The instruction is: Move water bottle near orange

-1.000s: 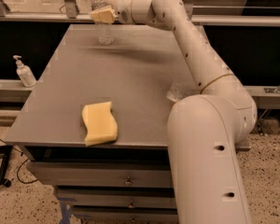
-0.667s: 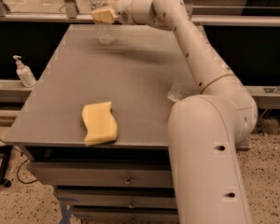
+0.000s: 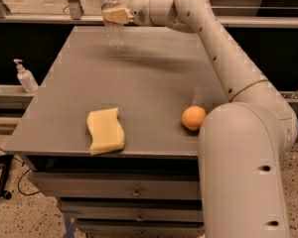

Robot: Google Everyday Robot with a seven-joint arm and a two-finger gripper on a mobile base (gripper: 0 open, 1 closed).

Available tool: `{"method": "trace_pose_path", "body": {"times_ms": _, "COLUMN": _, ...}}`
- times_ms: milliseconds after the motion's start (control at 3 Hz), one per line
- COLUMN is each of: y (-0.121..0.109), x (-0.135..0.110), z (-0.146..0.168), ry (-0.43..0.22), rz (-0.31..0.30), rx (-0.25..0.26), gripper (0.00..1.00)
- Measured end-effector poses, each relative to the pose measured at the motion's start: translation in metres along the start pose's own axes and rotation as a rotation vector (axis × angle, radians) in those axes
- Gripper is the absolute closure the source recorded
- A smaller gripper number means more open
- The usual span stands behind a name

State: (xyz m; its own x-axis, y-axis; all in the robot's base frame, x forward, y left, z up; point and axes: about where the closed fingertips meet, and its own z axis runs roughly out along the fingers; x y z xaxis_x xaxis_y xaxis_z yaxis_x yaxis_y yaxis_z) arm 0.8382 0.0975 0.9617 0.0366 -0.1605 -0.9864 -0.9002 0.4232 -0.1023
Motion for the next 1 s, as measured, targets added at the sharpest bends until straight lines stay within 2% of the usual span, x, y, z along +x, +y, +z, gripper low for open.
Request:
{"method": "trace_pose_path", "body": {"times_ms": 667, "y": 0.049, "x": -0.033, "z": -0.069, "ry": -0.031, "rz": 0.011, "rx": -0.079, "gripper": 1.0}}
{"method": "trace_pose_path", "body": {"times_ms": 1000, "y": 0.082, "x": -0.022, "z": -0.104, "ry": 0.02, "rz": 0.082, "rx": -0.089, "gripper": 1.0}}
